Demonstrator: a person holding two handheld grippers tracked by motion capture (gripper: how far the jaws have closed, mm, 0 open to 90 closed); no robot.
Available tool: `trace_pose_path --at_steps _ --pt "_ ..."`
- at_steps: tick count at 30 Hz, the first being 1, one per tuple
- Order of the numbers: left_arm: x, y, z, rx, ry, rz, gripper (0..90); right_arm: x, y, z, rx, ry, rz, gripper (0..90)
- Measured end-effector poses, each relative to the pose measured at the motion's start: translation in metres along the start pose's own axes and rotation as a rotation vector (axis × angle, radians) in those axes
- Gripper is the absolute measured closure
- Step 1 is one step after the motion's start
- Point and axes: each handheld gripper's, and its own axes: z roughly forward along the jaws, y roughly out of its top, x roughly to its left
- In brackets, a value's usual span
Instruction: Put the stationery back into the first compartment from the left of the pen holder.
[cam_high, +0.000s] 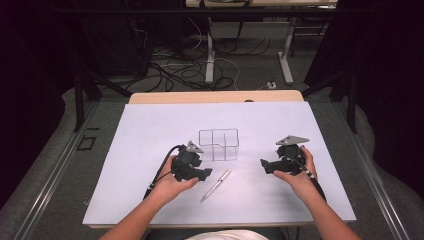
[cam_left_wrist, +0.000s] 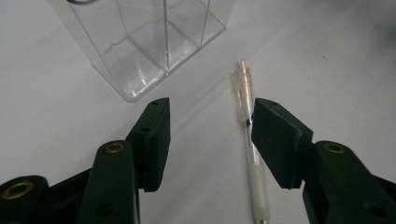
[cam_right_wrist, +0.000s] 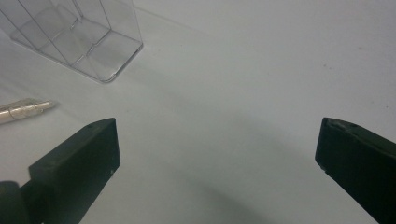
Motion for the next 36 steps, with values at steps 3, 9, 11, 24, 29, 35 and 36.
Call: trace_pose_path --at_steps 3,9,11,24,29,35,36 --pt "-0.003 -0.001 0.004 0.032 -0.024 -0.002 49.7 -0.001 0.0 0.001 0.0 -0.003 -0.004 0.0" --pt "-0.009 -0.005 0.013 0.081 -0.03 0.01 52.0 -0.002 -0.001 0.004 0.005 -0.011 0.004 0.0" --pt "-0.01 -0.006 0.015 0.096 -0.039 0.008 53.0 -0.002 -0.001 0.003 0.004 -0.007 -0.006 0.0" --pt "-0.023 -0.012 0.026 0.165 -0.05 0.025 59.1 0.0 -0.001 0.004 0.009 -0.003 -0.015 0.0" --pt "-0.027 -0.013 0.027 0.188 -0.04 0.037 61.1 0.0 -0.001 0.005 0.011 -0.004 -0.018 0.0" --pt "-0.03 -0.016 0.028 0.204 -0.044 0.042 62.5 -0.001 -0.002 0.003 0.011 -0.002 -0.018 0.0" --pt "-0.031 -0.017 0.029 0.209 -0.042 0.041 62.8 -0.001 -0.003 0.003 0.013 -0.001 -0.016 0.0"
